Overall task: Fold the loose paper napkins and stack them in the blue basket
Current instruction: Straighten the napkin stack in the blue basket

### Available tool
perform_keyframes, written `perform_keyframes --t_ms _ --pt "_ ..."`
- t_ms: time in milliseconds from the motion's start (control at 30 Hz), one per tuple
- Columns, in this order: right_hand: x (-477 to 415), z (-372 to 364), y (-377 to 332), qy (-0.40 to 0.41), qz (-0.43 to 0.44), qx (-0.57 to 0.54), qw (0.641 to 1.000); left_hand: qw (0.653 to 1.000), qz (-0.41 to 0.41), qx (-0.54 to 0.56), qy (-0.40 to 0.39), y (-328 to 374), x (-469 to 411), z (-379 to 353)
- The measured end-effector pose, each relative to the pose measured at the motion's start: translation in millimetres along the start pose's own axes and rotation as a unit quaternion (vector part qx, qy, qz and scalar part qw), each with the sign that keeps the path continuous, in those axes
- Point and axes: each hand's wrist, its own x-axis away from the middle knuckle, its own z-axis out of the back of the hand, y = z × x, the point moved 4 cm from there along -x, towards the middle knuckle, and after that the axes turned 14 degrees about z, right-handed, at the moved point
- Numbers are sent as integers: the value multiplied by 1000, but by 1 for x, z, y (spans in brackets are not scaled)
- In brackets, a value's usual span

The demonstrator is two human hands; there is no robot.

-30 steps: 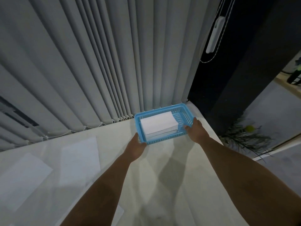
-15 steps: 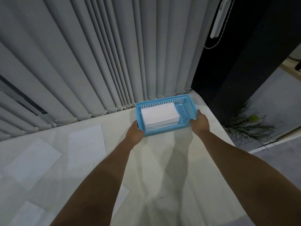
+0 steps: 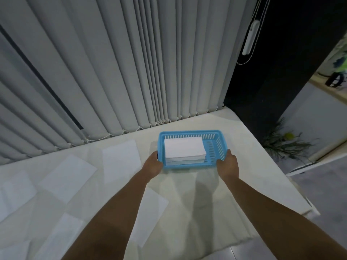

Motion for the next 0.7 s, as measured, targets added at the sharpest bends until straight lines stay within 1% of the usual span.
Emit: perform_keyframes --t_ms 100,367,700 --pt "36 -2 -7 2 -17 8 1000 1000 -2 -8 -14 -19 10 0" --pt "102 -12 -18 -6 -44 21 999 999 -7 -47 -10 -59 11 14" --pt "129 -20 -19 -4 -53 28 998 997 -18 -69 -12 -80 3 15"
